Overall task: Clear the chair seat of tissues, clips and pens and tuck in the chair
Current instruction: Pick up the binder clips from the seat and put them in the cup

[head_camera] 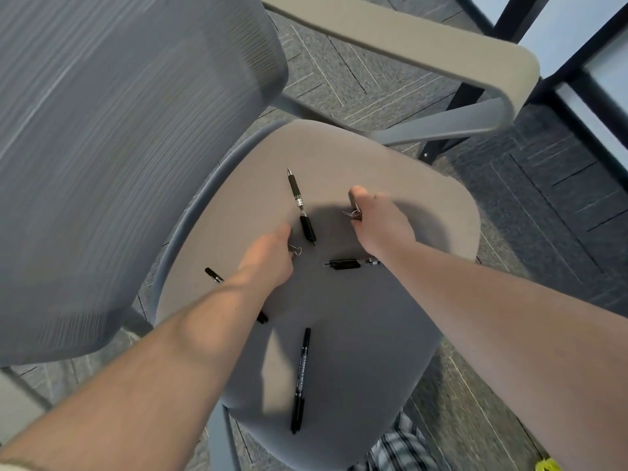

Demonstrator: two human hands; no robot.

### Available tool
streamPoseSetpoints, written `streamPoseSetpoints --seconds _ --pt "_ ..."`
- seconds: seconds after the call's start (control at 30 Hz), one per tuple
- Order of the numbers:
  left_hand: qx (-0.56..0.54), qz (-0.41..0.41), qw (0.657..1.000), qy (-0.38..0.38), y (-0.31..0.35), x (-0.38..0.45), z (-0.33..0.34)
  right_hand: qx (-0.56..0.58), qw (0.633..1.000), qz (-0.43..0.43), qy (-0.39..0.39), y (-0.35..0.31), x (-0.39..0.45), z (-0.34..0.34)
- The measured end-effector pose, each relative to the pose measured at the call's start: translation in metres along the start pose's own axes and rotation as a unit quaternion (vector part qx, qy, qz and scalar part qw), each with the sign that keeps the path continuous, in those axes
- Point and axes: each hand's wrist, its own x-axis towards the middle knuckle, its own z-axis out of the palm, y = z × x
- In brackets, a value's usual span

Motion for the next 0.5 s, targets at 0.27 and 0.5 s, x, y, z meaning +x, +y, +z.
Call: streamPoseSetpoints --seconds 0.27,0.5 --pt "-0.033 -0.018 0.999 0.004 0.001 -0.006 0.0 -0.049 0.997 -0.048 -0.027 0.0 -0.006 0.006" --pt "-0.068 0.025 0.996 0.051 0.013 -0.025 -0.014 -0.002 0.999 -0.046 -0.001 0.004 -0.029 -0.009"
